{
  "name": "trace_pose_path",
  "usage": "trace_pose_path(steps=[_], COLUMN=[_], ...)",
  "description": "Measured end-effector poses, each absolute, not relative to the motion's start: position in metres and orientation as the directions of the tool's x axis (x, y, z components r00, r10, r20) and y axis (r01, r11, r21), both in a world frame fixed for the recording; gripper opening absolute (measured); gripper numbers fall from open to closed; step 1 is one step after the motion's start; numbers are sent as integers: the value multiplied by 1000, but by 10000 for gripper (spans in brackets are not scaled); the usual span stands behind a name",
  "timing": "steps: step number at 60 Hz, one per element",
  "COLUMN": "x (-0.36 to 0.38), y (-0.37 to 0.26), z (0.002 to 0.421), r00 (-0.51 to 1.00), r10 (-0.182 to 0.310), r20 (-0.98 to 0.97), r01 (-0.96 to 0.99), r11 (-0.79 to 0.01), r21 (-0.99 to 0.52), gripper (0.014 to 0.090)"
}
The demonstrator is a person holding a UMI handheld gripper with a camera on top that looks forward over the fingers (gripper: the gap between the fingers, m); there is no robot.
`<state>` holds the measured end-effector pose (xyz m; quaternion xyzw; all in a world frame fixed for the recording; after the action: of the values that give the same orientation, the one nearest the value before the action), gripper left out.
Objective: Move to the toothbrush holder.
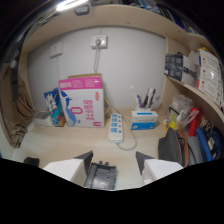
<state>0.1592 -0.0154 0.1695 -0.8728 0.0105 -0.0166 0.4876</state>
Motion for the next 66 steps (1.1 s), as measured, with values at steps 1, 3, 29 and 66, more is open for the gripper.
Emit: trace_pose_path(steps=[1,3,29,66], x=[166,180,302,336], y=[-13,-9,127,265], z=[168,165,149,146], r00=[999,999,1000,1000], r10=[-35,-39,-20,-19], r20=[21,21,14,2], r01=[-1,-2,2,-8], r11=[-526,-528,-493,-464], r21=[-850,-849,-870,-886], gripper=[873,872,871,866])
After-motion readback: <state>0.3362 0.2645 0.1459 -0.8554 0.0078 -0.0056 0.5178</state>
